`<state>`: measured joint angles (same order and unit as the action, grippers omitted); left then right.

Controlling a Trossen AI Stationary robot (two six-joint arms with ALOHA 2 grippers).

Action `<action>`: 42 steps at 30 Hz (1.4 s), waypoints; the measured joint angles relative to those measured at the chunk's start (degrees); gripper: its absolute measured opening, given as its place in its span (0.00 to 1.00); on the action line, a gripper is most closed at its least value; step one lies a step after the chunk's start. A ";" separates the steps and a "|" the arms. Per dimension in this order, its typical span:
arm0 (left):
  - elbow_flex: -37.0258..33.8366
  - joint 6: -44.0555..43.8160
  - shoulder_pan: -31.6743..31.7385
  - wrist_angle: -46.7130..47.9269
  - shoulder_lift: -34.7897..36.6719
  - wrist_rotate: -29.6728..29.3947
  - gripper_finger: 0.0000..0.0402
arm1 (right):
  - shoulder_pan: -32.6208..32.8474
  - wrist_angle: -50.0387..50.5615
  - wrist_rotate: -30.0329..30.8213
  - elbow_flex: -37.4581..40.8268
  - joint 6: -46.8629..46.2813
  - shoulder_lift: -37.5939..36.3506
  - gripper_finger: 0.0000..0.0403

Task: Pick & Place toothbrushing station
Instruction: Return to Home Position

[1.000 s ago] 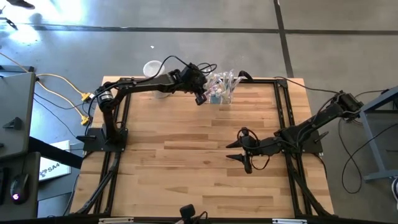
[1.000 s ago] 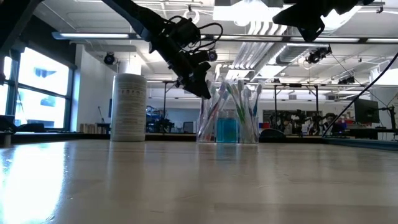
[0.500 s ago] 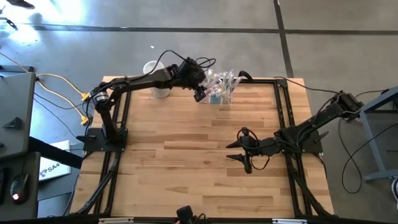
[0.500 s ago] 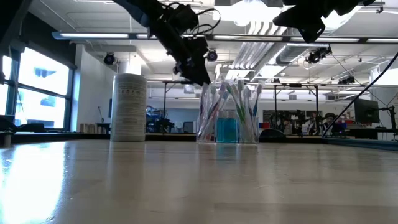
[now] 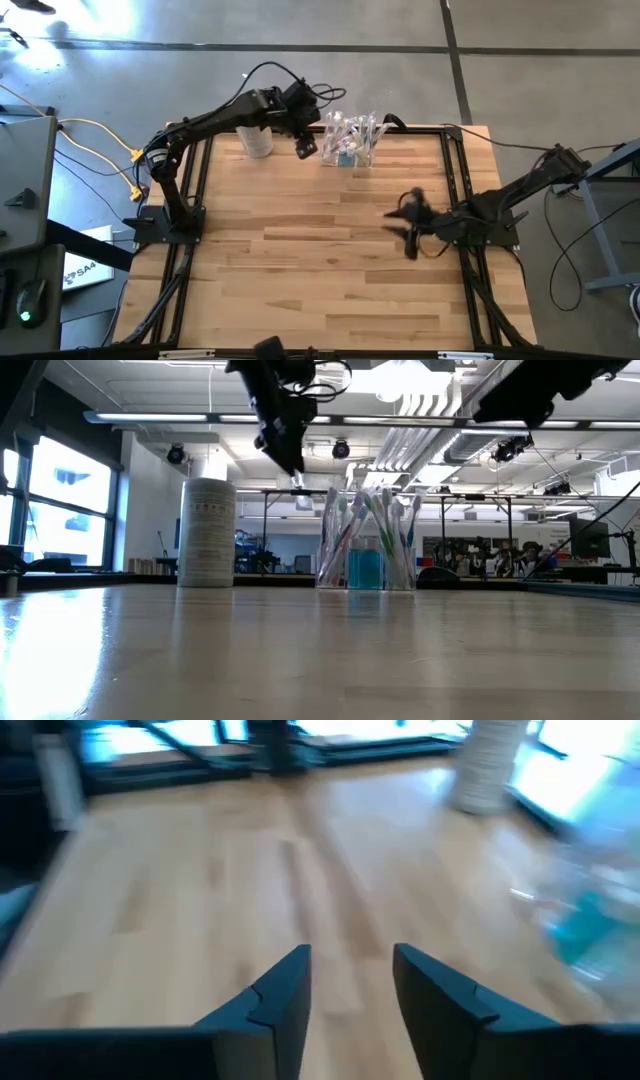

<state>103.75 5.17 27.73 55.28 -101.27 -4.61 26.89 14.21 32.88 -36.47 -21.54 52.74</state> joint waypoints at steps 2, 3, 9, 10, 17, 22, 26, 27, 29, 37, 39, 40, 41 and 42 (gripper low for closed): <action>0.16 -0.96 0.00 4.02 0.00 -4.16 0.57 | -0.02 6.42 3.63 0.00 -2.83 -3.66 0.30; 0.11 -1.83 0.07 6.12 0.00 -6.93 0.57 | -0.04 8.89 5.19 0.00 -4.26 -5.37 0.28; -1.47 -3.96 0.47 13.50 -0.62 -14.30 0.55 | -0.02 15.15 6.62 0.00 -2.31 -12.10 0.17; -1.61 -3.96 0.39 14.92 -0.67 -15.13 0.54 | -0.02 15.42 6.03 0.00 -1.51 -12.79 0.14; -1.63 -8.08 0.33 30.73 0.41 -26.68 0.21 | 0.07 2.84 -1.52 6.51 8.96 -19.84 0.02; -5.14 -6.84 0.30 29.56 5.66 -24.95 0.03 | -0.17 -12.43 -4.72 17.52 15.74 -26.12 0.01; -12.37 -2.94 -0.40 20.64 14.61 -18.90 0.03 | -1.25 -20.08 -4.86 25.87 16.68 -30.85 0.01; -15.13 -1.50 -0.40 17.29 17.79 -16.58 0.02 | -1.61 -21.25 -4.99 27.60 16.60 -31.92 0.01; -21.20 1.44 -0.41 8.99 24.34 -9.39 0.01 | -2.37 -23.22 -6.61 30.36 16.39 -33.94 0.01; -51.53 3.49 -0.39 -26.52 47.32 15.86 0.00 | -5.90 -28.26 -12.13 35.42 17.09 -38.06 0.01; -57.94 2.35 -0.37 -32.17 50.47 18.63 0.00 | -6.85 -28.21 -13.28 35.52 17.32 -38.19 0.01; -60.63 2.07 -0.37 -33.96 51.82 19.65 0.00 | -7.38 -28.25 -13.84 35.52 17.66 -38.19 0.01; -63.20 1.88 -0.37 -35.56 53.21 20.73 0.00 | -7.86 -28.39 -14.40 35.52 18.07 -38.19 0.01; -65.44 1.85 -0.37 -37.27 54.54 21.71 0.00 | -8.33 -28.47 -15.21 35.52 18.33 -38.19 0.01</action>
<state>38.31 7.02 27.35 18.01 -46.74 17.10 18.57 -14.25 17.67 -0.95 -3.21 14.55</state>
